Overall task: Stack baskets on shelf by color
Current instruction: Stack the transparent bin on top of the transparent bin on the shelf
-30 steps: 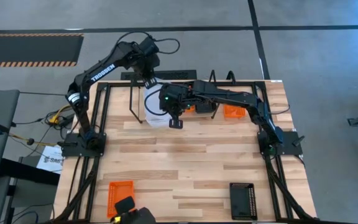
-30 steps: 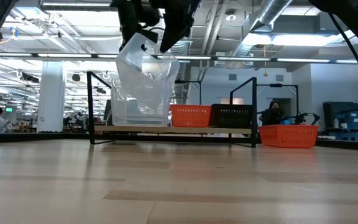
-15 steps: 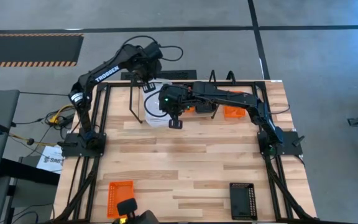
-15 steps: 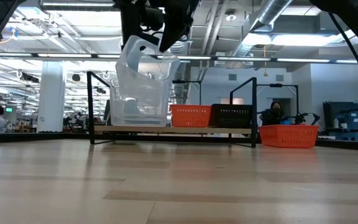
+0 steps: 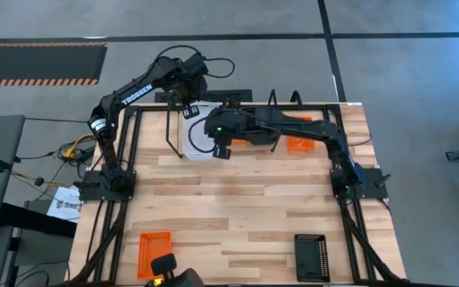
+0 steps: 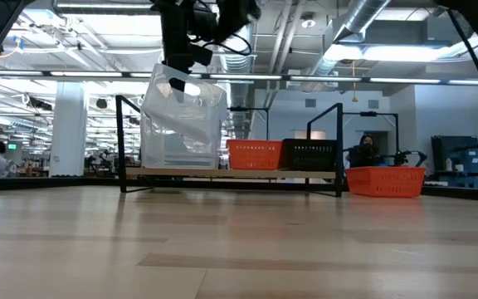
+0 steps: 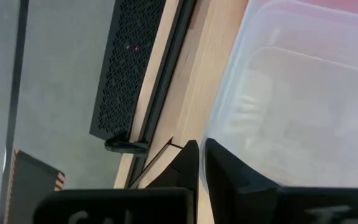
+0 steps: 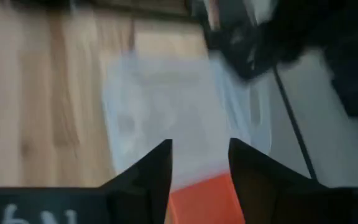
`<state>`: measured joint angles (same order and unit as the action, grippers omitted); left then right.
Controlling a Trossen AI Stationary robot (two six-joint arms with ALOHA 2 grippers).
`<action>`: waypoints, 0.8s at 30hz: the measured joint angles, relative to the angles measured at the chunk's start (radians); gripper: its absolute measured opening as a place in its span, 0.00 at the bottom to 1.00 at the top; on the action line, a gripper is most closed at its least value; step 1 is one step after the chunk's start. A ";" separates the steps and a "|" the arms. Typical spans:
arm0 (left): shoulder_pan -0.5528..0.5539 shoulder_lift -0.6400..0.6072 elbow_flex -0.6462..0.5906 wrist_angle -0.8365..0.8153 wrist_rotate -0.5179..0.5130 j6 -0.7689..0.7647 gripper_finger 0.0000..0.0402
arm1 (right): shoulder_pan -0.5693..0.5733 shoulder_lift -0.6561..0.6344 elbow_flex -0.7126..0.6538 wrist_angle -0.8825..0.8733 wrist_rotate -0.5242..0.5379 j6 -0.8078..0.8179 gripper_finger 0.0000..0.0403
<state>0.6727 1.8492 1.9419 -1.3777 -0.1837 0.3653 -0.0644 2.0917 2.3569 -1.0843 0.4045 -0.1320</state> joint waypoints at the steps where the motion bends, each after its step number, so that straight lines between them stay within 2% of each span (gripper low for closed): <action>1: 0.000 0.000 0.000 0.000 0.000 0.000 0.00 | 0.007 -0.019 0.000 0.021 0.000 0.008 0.45; 6: 0.000 0.000 0.000 0.000 0.031 0.000 0.00 | 0.031 -0.136 0.000 0.038 0.038 0.089 0.47; 10: 0.002 0.000 0.000 0.008 0.125 -0.007 0.00 | 0.035 -0.235 0.000 -0.011 0.044 0.176 0.41; 13: 0.002 0.000 0.000 0.014 0.126 -0.007 0.00 | 0.039 -0.301 0.001 -0.056 0.046 0.217 0.37; 18: 0.019 0.000 0.000 0.049 0.130 0.009 0.00 | 0.045 -0.362 0.000 -0.120 0.046 0.247 0.31; 24: 0.062 0.000 0.000 0.077 0.209 0.011 0.00 | 0.050 -0.379 0.000 -0.153 0.045 0.258 0.28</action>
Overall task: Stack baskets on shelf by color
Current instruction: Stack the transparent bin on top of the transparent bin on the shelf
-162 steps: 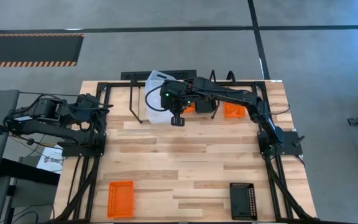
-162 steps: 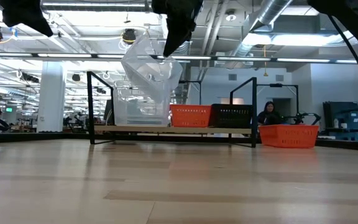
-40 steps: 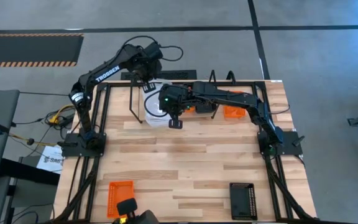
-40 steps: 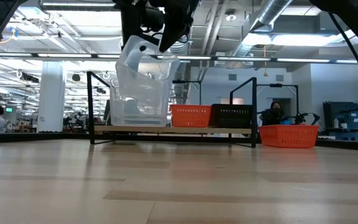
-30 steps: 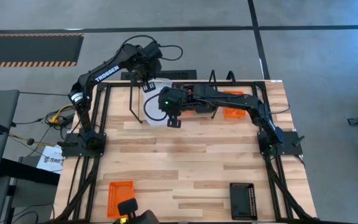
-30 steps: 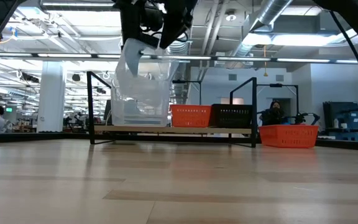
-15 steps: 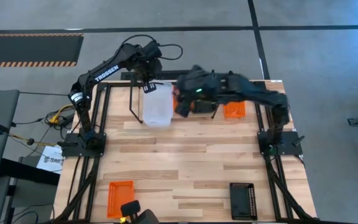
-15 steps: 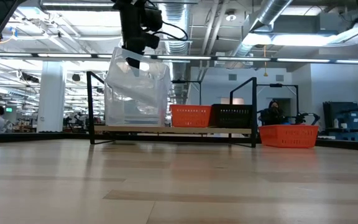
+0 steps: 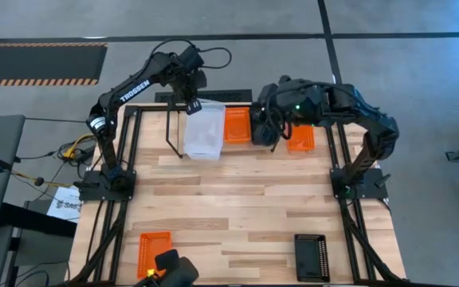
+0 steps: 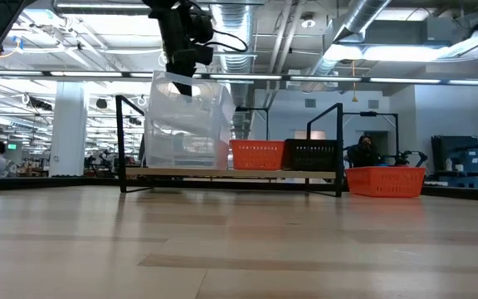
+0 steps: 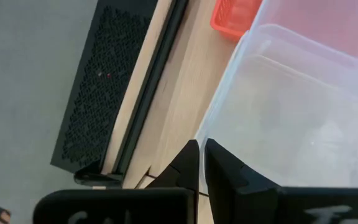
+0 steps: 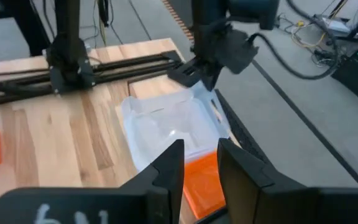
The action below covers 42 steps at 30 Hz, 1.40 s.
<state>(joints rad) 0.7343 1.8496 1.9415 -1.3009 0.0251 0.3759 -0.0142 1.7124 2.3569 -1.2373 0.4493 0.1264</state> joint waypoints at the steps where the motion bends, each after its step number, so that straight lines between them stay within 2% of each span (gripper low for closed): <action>1: 0.005 0.000 0.000 -0.005 0.006 -0.001 0.00 | 0.000 0.002 0.000 -0.005 -0.002 0.000 0.28; 13: 0.015 0.003 -0.106 0.019 0.001 0.054 0.11 | 0.000 0.078 -0.002 -0.032 -0.003 -0.023 0.28; 23: 0.019 -0.001 -0.112 0.055 -0.025 0.064 0.12 | -0.001 0.075 -0.006 -0.034 -0.003 -0.003 0.28; 28: 0.017 -0.033 -0.112 0.054 -0.105 0.094 0.12 | -0.001 0.075 -0.006 -0.037 -0.003 -0.003 0.28; 33: 0.016 -0.114 -0.112 0.030 -0.139 0.093 0.12 | -0.001 0.075 -0.006 -0.037 -0.003 0.012 0.28; 37: -0.011 -0.221 -0.112 -0.063 -0.143 0.043 0.11 | -0.001 0.075 -0.006 -0.041 -0.007 0.031 0.28; 40: -0.051 -0.328 -0.112 -0.141 -0.142 -0.011 0.06 | 0.004 0.102 -0.003 -0.046 -0.006 0.060 0.22; 42: -0.085 -0.406 -0.113 -0.175 -0.142 -0.048 0.02 | 0.013 0.126 -0.011 -0.080 -0.008 0.081 0.15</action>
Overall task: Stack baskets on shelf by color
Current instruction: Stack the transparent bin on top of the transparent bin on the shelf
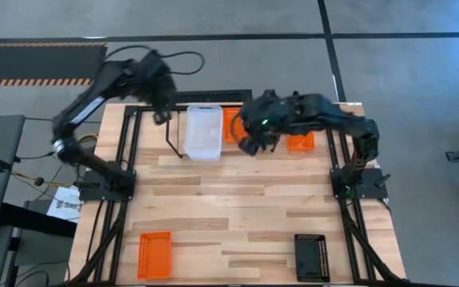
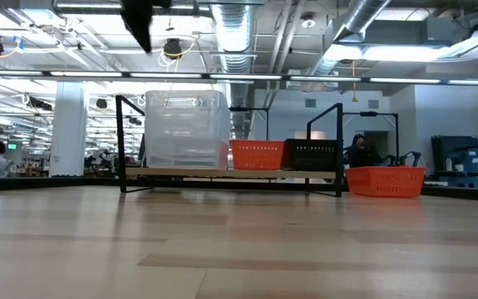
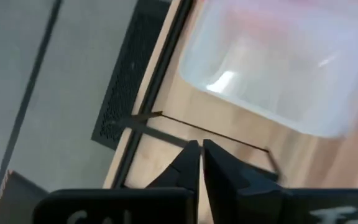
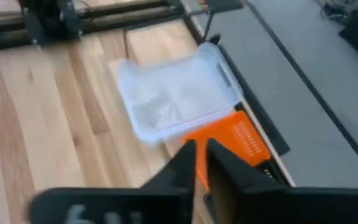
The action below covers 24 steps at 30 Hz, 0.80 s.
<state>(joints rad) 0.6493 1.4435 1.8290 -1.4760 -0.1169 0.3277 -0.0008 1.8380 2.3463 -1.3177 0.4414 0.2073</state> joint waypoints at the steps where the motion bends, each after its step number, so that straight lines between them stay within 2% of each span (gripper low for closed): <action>1: -0.021 -0.040 0.000 -0.010 0.000 -0.022 0.01 | 0.011 0.029 -0.004 0.010 0.001 0.002 0.10; 3: -0.059 -0.118 0.000 -0.026 -0.003 -0.064 0.01 | 0.030 0.070 -0.014 0.029 0.000 0.002 0.03; 11: -0.191 -0.387 -0.012 -0.092 -0.156 -0.312 0.00 | 0.095 0.358 -0.014 0.083 -0.062 0.003 0.01; 15: -0.212 -0.510 -0.064 -0.096 -0.178 -0.399 0.00 | 0.107 0.474 -0.015 0.077 -0.077 0.018 0.01; 20: -0.212 -0.652 -0.167 -0.096 -0.176 -0.474 0.00 | 0.105 0.550 -0.014 0.061 -0.080 0.010 0.01; 24: -0.212 -0.724 -0.265 -0.094 -0.174 -0.512 0.00 | 0.090 0.556 -0.014 0.079 -0.077 -0.043 0.00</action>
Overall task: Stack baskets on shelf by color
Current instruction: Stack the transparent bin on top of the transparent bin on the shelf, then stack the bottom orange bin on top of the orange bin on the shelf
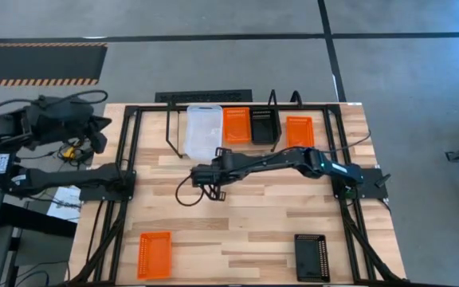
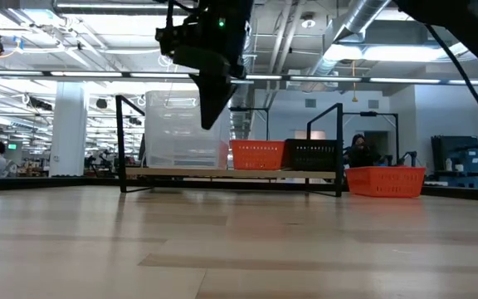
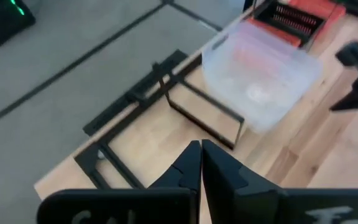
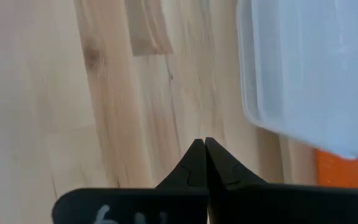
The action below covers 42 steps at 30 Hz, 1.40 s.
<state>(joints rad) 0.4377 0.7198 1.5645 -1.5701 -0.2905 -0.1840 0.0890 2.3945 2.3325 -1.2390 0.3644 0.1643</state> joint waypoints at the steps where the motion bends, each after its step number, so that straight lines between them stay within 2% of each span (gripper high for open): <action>1: 0.000 -0.012 -0.026 -0.002 0.008 -0.007 0.00 | -0.007 0.000 0.000 0.007 0.000 -0.009 0.00; 7: 0.000 -0.033 -0.176 0.007 0.055 -0.044 0.00 | -0.064 -0.004 0.025 0.075 0.004 -0.026 0.00; 13: 0.000 -0.033 -0.272 0.049 0.085 -0.040 0.00 | -0.099 -0.001 0.024 0.131 0.001 -0.063 0.00; 28: 0.000 -0.033 -0.286 0.076 0.111 -0.027 0.00 | -0.134 -0.016 0.023 0.204 0.002 -0.131 0.00; 33: 0.000 -0.033 -0.286 0.063 0.150 -0.030 0.00 | -0.085 -0.114 0.024 0.171 0.013 -0.067 0.00; 42: -0.001 -0.041 -0.328 -0.001 0.291 -0.044 0.00 | 0.009 -0.361 0.024 -0.014 0.209 0.131 0.02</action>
<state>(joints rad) 0.4371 0.6791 1.2368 -1.5710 0.0006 -0.2276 0.0980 2.0335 2.3569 -1.2533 0.5736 0.2955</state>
